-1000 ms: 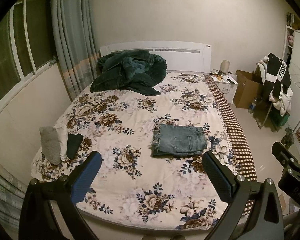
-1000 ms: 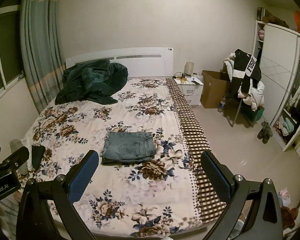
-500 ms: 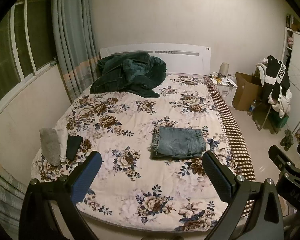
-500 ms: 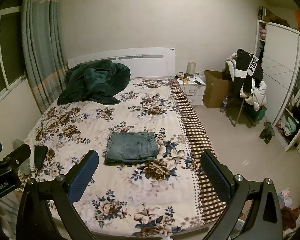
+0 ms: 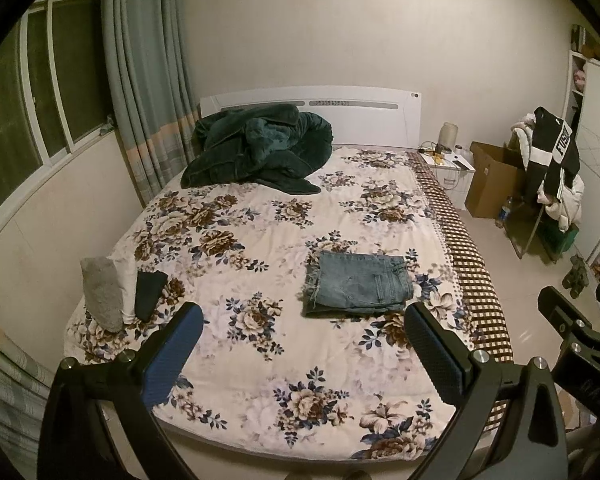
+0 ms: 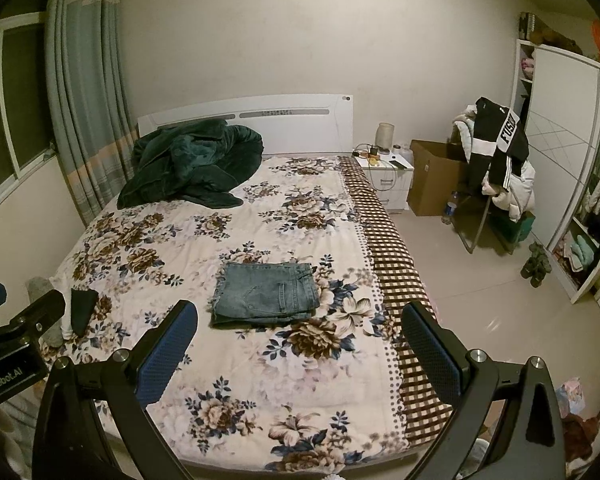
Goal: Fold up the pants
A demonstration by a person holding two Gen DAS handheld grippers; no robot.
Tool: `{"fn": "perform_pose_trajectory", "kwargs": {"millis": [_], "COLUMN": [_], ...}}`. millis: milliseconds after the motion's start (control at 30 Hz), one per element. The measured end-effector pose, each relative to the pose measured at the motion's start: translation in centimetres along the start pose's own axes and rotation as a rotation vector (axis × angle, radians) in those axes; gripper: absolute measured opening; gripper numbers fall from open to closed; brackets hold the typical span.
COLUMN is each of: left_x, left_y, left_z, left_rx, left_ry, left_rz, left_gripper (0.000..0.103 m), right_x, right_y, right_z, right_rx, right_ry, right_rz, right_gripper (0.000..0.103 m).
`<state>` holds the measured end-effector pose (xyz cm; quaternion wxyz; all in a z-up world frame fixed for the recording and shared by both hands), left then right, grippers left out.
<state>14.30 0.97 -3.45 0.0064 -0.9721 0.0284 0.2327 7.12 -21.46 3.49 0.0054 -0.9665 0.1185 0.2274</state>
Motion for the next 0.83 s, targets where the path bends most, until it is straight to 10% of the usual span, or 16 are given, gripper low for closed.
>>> {"fn": "perform_pose_trajectory", "kwargs": {"millis": [833], "left_x": [-0.32], "left_y": [0.50], "left_z": [0.18], "left_rx": [0.000], "left_ry": [0.002], "left_rz": [0.002], "left_gripper": [0.103], "right_x": [-0.20], "right_y": [-0.41], "right_z": [0.62], "right_rx": [-0.003], "right_ry": [-0.007], "right_rz": [0.000], "right_gripper": [0.103]}}
Point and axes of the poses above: each gripper's, at about its wrist camera, not at the fingertips, and x roughly the way its jaws point, y to its right, z to its underside, the point moved 1 cm from there along x, roughly the way its jaws point, and after that the axes turned 11 degrees about y, right-handed, at the moved point
